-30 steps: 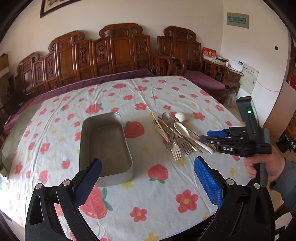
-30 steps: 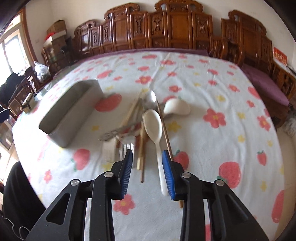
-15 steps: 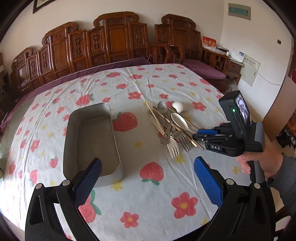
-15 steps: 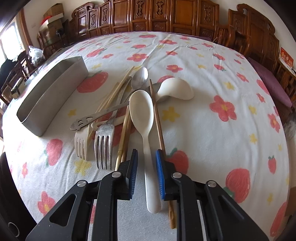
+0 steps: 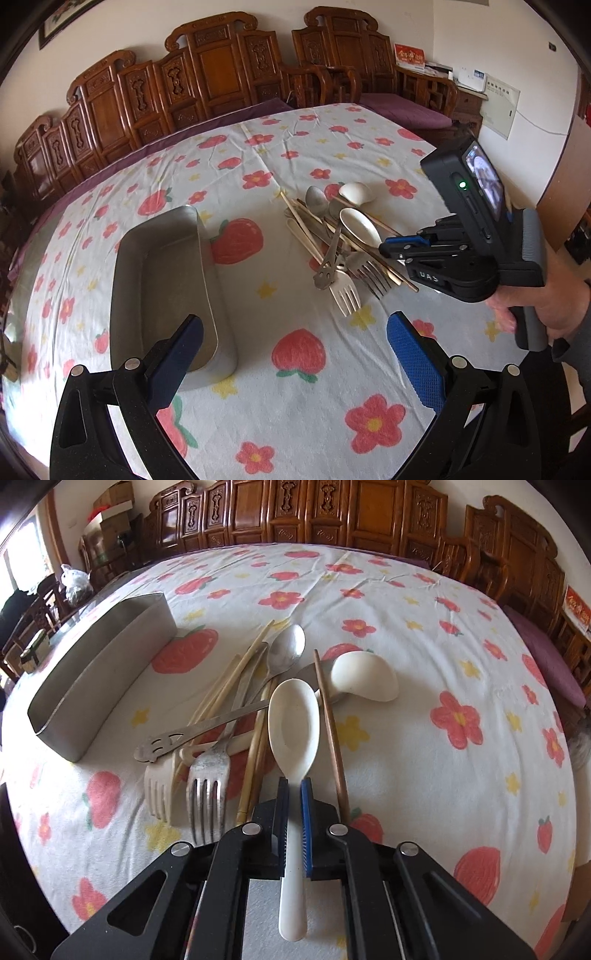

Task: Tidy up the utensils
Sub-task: 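Lift the white spoon with the right tool while the left tool grasps a steel spoon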

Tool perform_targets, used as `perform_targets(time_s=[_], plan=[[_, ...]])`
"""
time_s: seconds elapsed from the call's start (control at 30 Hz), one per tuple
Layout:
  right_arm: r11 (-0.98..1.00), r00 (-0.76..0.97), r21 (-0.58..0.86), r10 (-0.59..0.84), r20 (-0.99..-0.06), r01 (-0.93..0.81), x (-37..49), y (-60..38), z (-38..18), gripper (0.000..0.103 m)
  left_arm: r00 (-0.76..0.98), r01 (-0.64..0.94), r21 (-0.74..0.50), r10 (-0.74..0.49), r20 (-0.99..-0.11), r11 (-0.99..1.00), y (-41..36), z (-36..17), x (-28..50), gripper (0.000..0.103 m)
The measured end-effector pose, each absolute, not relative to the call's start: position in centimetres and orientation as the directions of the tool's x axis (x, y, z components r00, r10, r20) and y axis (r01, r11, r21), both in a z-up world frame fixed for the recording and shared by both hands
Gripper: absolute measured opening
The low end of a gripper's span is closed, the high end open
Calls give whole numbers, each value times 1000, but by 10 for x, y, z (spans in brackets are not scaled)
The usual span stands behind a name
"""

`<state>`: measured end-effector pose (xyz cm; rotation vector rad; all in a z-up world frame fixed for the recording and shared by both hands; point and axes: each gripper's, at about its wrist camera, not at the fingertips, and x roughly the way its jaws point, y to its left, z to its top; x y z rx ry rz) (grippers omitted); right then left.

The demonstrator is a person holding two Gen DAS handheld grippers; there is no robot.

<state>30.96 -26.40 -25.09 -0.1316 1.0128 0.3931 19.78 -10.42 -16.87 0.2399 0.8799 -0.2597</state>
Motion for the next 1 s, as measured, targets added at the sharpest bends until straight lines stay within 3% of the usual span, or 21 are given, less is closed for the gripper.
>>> perform_targets(time_s=[0.1, 0.37, 0.73, 1.0], plan=[[919, 483, 85, 279, -830, -385, 308, -268, -233, 7, 617, 332, 134, -108, -780, 934, -110, -171, 206, 96], [927, 520, 125, 306, -797, -353, 315, -296, -201, 7, 564, 396, 125, -134, -815, 910, -136, -183, 241, 80], [945, 532, 144, 287, -797, -293, 327, -327, -201, 8, 454, 440, 35, -188, -871, 897, -169, -210, 299, 47], [945, 534, 162, 297, -792, -284, 330, -334, -199, 8, 403, 467, 63, -149, -903, 882, -185, -226, 325, 21]])
